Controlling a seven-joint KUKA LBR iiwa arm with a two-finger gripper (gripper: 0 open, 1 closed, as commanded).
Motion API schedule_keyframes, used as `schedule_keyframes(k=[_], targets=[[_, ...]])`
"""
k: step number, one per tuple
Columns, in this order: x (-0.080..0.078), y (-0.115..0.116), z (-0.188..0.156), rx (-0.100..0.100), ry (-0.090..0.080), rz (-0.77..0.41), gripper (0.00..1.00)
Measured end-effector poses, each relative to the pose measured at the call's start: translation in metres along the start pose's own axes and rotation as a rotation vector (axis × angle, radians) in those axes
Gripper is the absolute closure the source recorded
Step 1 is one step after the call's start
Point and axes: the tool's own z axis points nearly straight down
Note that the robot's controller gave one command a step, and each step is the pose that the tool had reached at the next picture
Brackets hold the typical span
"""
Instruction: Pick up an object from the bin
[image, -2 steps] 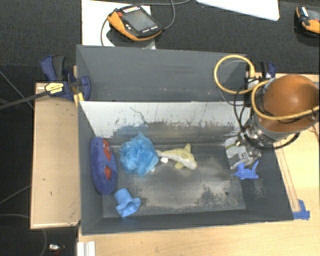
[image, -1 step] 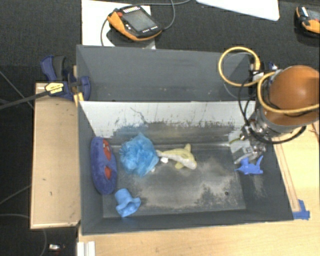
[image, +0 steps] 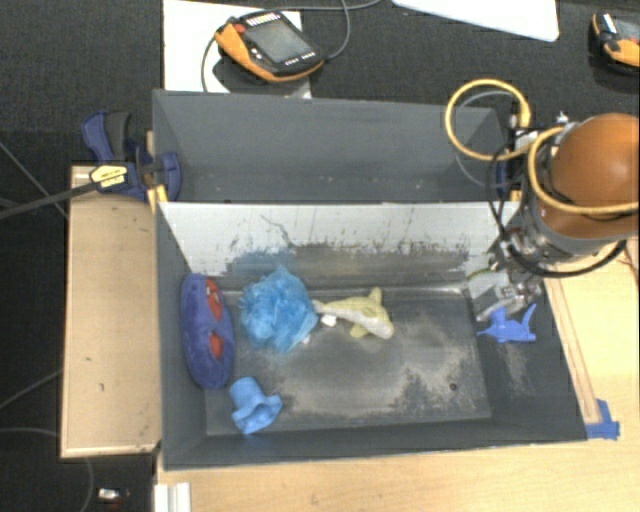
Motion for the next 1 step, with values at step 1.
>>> schedule_keyframes(k=[1], targets=[[0.0002,-0.0013,-0.036,0.005,0.002,0.0,1.0]])
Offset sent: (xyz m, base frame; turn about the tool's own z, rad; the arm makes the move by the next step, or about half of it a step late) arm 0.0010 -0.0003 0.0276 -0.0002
